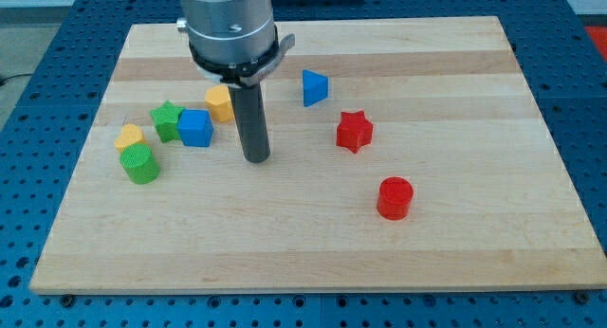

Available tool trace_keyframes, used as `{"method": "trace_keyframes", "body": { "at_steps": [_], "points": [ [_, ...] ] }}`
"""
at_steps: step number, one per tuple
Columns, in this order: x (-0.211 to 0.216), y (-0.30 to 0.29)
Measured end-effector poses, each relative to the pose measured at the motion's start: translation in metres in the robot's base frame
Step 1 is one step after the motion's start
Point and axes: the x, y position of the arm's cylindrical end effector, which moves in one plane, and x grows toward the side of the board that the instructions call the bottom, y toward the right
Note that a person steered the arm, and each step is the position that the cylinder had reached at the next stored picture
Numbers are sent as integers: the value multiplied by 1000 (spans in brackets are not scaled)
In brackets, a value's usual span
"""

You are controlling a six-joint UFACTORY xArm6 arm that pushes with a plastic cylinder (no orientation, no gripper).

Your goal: Move the yellow hexagon diagonal to the bottom left of the blue triangle

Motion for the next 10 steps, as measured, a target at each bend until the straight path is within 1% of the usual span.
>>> {"method": "trace_keyframes", "body": {
  "at_steps": [1,2,4,5,6,7,8,9,10],
  "points": [
    [-45,-1],
    [-67,-5],
    [-72,-12],
    [-88,-27],
    [-117,-43],
    [-130,-87],
    [-104,-106],
    [-94,-54],
    [-90,-46]
  ]
}}
